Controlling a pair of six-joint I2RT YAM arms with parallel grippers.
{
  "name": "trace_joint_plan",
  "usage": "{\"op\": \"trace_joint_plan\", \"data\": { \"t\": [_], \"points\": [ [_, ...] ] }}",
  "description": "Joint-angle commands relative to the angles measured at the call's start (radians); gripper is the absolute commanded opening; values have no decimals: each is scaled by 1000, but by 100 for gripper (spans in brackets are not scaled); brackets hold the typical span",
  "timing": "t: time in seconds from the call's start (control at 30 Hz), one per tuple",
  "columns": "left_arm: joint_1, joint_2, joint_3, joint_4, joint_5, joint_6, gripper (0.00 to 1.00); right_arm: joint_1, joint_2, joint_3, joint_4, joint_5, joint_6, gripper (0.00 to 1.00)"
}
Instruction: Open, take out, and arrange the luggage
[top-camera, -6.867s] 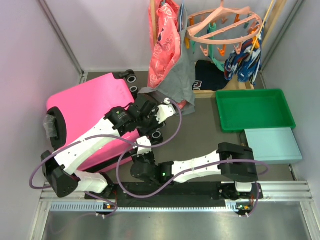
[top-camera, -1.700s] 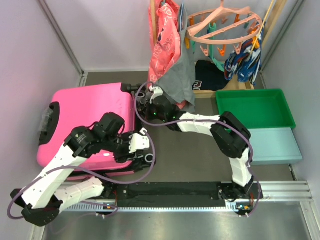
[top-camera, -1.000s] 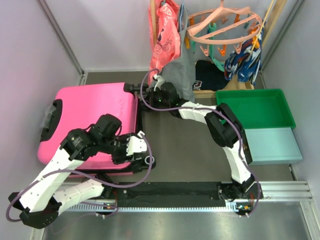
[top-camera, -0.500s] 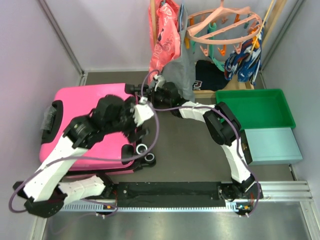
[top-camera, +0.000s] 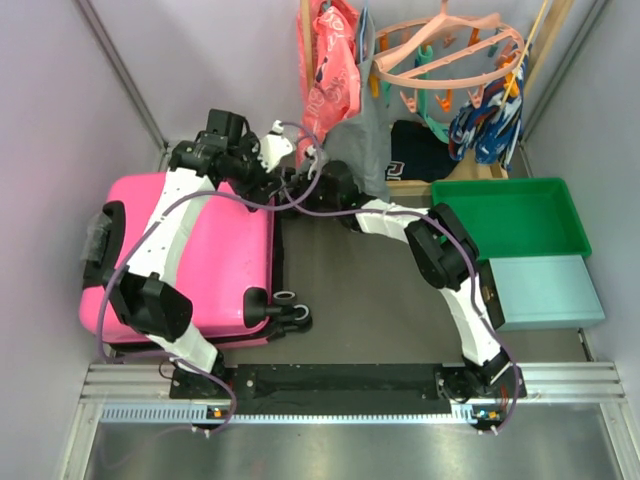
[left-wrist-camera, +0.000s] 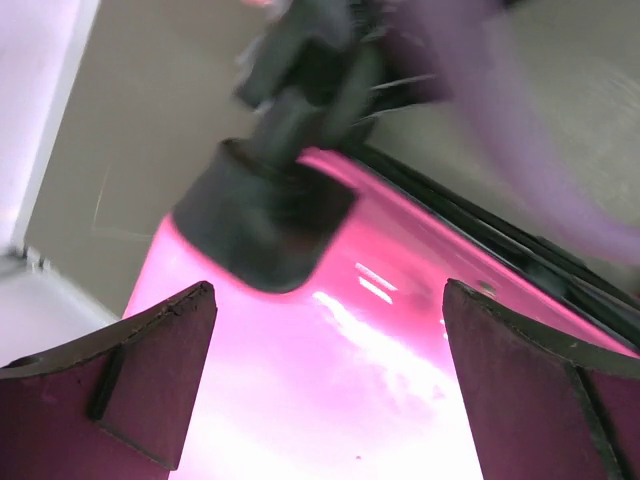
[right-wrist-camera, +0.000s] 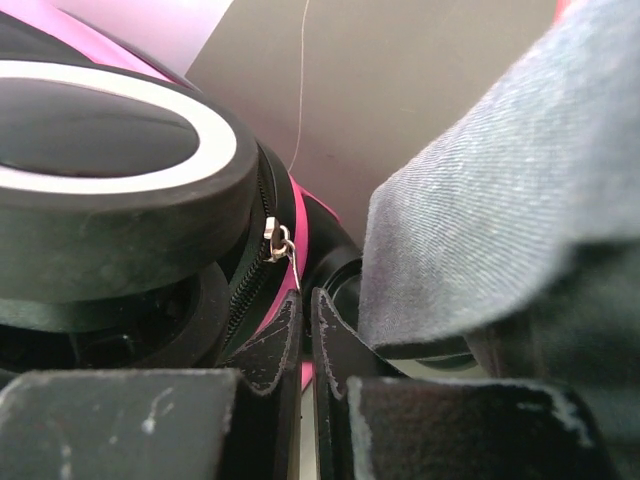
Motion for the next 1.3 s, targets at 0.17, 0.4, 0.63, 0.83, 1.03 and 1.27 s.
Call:
{"op": "trace_joint_plan", "data": {
  "t": [0.17, 0.4, 0.63, 0.83, 1.03, 1.27],
  "points": [
    [-19, 113, 69, -13, 177, 190, 99, -15, 6, 91, 15, 41, -14, 0],
    [-17, 214, 63, 195, 31, 177, 98, -13, -3, 73, 21, 36, -13, 0],
    [-22, 352, 158, -1, -9, 308, 97, -18, -9, 65, 12, 47, -16, 0],
    [-23, 374, 125, -45, 6, 326, 59, -22, -21, 57, 24, 46, -14, 0],
    [-42, 360, 140, -273, 13, 400, 0, -22, -32, 39, 21, 49, -23, 0],
    [-94, 155, 31, -342, 66, 402, 0, -22, -113, -77, 64, 67, -46, 0]
  ]
}}
